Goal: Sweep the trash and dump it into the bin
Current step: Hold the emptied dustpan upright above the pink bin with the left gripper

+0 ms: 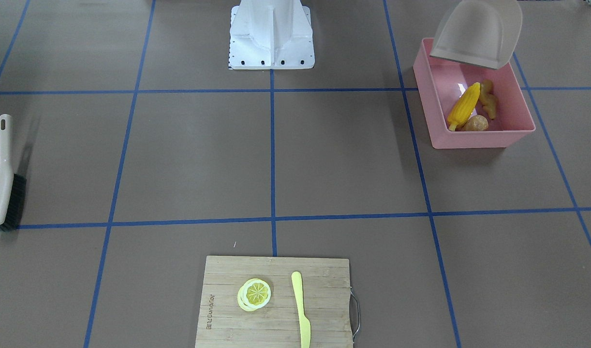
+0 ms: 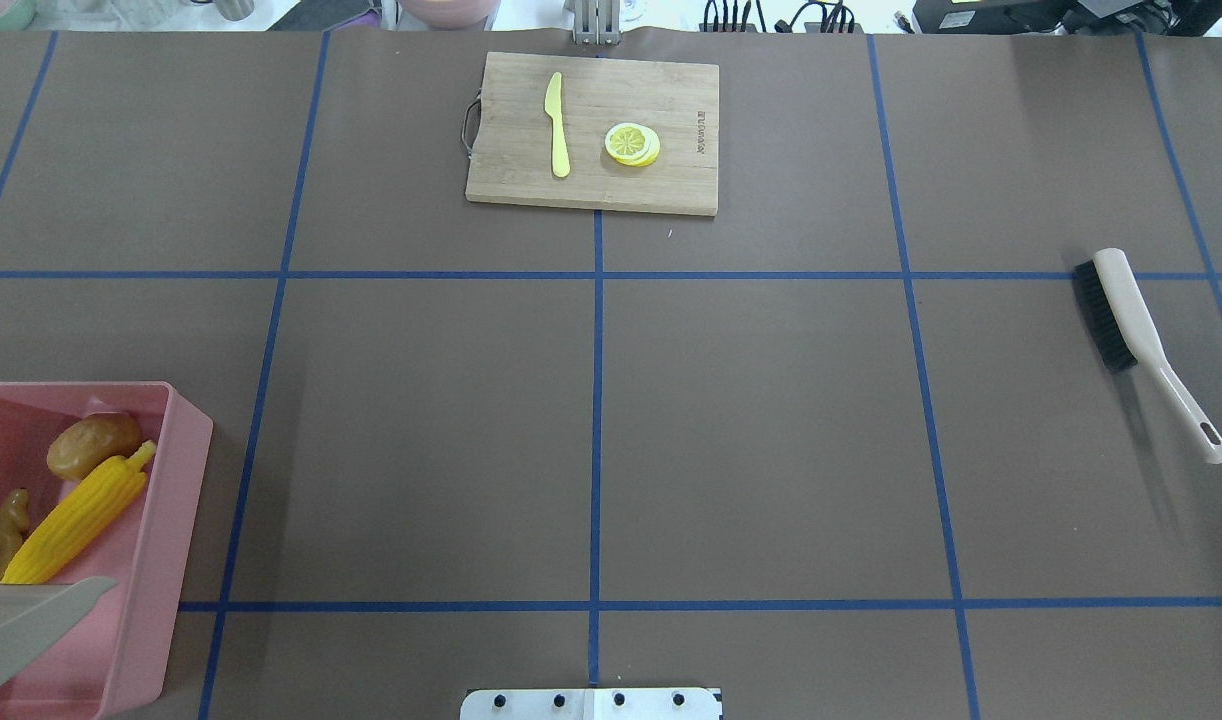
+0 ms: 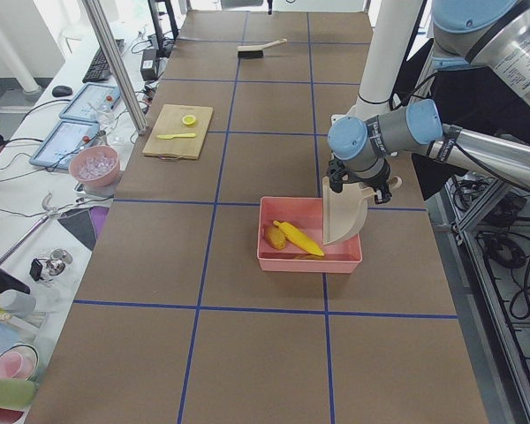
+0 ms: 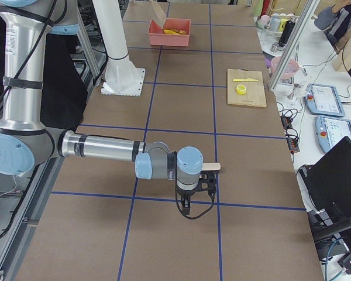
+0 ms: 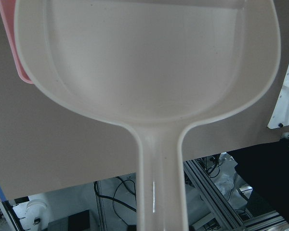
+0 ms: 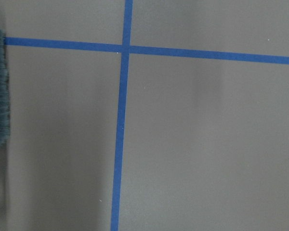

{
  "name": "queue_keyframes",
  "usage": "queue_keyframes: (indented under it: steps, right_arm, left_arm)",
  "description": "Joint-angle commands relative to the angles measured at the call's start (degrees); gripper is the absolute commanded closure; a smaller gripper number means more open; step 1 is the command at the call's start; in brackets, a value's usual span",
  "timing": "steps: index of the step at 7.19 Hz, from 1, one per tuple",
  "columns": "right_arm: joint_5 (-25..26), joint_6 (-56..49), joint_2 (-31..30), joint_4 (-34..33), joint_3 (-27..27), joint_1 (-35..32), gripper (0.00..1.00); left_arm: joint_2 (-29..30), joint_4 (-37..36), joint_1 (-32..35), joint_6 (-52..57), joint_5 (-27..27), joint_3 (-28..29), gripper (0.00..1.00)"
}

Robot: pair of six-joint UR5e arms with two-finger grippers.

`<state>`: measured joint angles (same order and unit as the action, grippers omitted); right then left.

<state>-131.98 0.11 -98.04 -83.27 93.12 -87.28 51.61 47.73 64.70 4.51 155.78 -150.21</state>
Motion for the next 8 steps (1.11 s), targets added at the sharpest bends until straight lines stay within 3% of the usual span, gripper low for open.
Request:
queue_keyframes:
  steps: [1, 5, 8]
  right_arm:
    - [-0.03, 0.07, -0.05, 0.03, -0.22, 0.00, 0.00]
    - [-0.03, -0.02, 0.04, 0.03, -0.22, 0.00, 0.00]
    - [-0.12, 0.07, 0.04, 0.12, -0.22, 0.00, 0.00]
  left_arm:
    - [4.01, -5.97, 0.60, 0.06, -1.08, -0.17, 1.00]
    - [4.90, -3.80, 4.01, 0.06, -7.48, -0.96, 1.00]
    - [5.25, 9.00, 7.01, -3.97, -18.27, -0.87, 1.00]
